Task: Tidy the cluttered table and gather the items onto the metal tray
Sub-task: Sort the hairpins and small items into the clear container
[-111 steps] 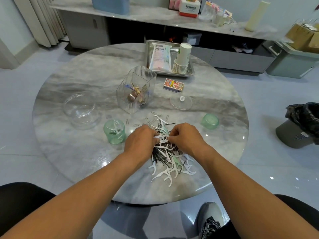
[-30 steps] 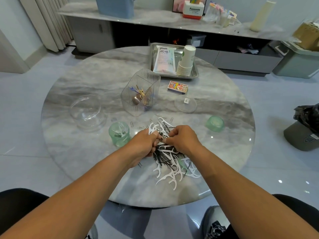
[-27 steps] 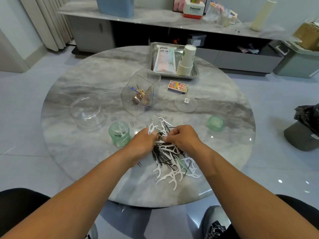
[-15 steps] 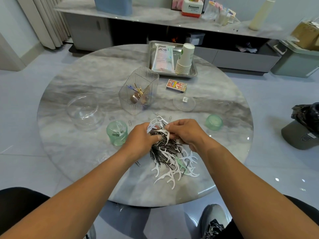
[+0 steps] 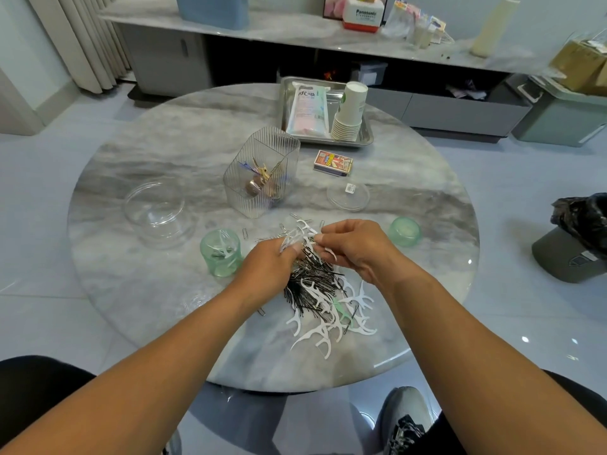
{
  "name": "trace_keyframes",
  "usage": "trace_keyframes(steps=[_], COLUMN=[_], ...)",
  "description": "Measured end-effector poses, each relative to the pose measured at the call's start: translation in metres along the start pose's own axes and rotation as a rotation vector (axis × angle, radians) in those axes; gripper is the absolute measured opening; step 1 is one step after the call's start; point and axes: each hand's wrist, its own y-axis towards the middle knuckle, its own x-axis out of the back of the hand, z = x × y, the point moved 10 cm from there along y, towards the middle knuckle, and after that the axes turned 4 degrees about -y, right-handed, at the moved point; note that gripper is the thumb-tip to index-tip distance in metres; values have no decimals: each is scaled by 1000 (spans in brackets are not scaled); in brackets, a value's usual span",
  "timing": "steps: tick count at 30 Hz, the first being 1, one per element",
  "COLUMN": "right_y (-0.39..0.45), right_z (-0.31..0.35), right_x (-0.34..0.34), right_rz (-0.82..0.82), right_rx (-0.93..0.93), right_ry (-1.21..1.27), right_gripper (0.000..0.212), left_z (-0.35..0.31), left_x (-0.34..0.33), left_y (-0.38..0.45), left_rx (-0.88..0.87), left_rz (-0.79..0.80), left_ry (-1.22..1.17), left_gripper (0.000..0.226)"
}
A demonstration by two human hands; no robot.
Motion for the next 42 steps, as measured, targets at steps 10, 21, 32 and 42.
trace_keyframes(steps=[10,21,32,42], right_y=[4,-3,-5,-8], right_z=[7,-2,2,16], right_x=[10,-24,-29,-22], right_rz=[-225,-21,129,24], right_rx=[142,76,72,228], right_ry=[-47,138,295,52], right_gripper=[21,11,16,21], left_z=[-4,-6,-20,-10], left_x=[-36,-36,-43,-30], left_y=[-24,-29,-37,-21], left_rx=[392,437,535,310], left_rz=[278,279,521,336], left_ry=[-672,-734,-1136,-655], left_gripper=[33,32,26,34])
